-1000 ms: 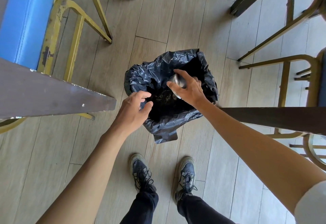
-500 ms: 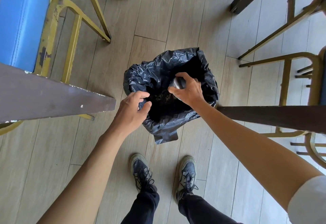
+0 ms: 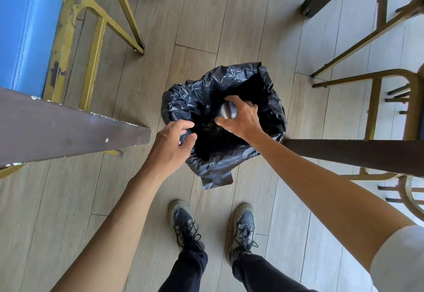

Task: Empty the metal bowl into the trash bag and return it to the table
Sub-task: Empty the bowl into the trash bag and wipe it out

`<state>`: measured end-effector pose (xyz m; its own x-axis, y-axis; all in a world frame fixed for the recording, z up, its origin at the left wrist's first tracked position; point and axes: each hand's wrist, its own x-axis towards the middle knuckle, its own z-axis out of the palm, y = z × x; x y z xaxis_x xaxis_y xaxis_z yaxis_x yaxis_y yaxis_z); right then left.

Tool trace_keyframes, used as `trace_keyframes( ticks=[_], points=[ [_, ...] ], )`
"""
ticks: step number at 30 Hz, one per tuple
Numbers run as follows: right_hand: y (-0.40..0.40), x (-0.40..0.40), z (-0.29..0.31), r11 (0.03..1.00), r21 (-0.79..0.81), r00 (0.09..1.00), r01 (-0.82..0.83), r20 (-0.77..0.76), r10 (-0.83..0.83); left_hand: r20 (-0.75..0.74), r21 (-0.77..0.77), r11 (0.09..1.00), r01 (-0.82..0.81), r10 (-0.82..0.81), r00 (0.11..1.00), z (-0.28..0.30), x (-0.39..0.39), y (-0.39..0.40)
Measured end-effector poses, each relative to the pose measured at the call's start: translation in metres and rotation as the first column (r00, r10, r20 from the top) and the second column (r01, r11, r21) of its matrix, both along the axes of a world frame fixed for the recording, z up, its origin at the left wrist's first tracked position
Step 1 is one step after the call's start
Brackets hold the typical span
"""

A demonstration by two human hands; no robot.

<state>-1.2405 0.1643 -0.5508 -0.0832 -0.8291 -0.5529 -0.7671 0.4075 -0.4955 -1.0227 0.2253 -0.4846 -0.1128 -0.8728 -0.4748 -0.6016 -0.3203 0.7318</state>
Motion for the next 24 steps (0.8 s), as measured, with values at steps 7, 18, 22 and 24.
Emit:
trace_keyframes(
  ticks=[7, 18, 22, 24],
  points=[
    [0.0024, 0.0026, 0.0030, 0.995, -0.054, 0.993, -0.082, -0.090, 0.077, 0.002, -0.005, 1.000, -0.007, 0.007, 1.000, 0.0008, 0.0022, -0.0048],
    [0.0019, 0.0013, 0.0044, 0.988, -0.081, 0.988, -0.134, -0.084, 0.127, -0.007, -0.011, 1.000, 0.003, -0.003, 1.000, -0.0010, 0.0025, -0.0058],
    [0.0044, 0.0011, 0.0057, 0.984, -0.084, 0.985, -0.157, -0.090, 0.150, -0.017, 0.002, 1.000, -0.004, 0.004, 1.000, -0.0029, 0.0001, -0.0051],
    [0.0044, 0.0001, 0.0085, 0.982, -0.103, 0.985, -0.161, -0.082, 0.153, -0.015, -0.003, 1.000, -0.008, 0.008, 1.000, -0.0039, 0.0005, -0.0040]
  ],
)
